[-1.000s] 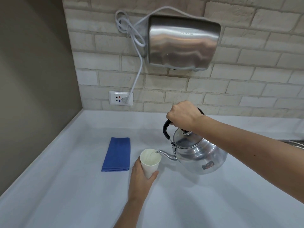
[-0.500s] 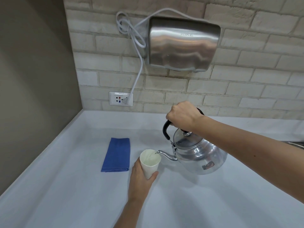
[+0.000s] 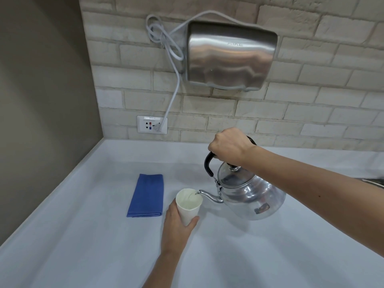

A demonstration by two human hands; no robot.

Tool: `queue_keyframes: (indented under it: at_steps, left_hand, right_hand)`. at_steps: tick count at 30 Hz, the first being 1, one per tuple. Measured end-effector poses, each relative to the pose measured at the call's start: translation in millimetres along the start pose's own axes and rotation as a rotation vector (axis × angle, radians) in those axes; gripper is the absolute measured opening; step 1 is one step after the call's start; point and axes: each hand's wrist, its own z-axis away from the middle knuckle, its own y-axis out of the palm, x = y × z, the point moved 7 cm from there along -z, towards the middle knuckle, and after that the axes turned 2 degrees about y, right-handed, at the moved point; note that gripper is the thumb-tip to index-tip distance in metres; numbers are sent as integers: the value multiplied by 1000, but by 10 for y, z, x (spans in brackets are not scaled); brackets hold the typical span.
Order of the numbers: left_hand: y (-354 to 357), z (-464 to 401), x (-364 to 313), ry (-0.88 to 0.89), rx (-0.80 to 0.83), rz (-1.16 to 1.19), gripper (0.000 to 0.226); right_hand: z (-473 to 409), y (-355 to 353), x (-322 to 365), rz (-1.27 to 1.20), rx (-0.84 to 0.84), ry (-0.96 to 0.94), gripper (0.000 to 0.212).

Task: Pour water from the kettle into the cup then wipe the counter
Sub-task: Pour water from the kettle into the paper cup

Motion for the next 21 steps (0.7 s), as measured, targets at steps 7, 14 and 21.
queue_keyframes:
  at_steps: [7,14,21]
  left_hand:
    - [-4,7,6,-1,1,-6,77]
    - [-10,10,0,-6,1,2,77]
    - [-5,10,-20,-10,4,-10,78]
  right_hand:
    - [-11,4,4,-4,10,3,48]
    - [-9,-5,8,18,8,5,25]
    - [-14,0,2,50,28,4,40]
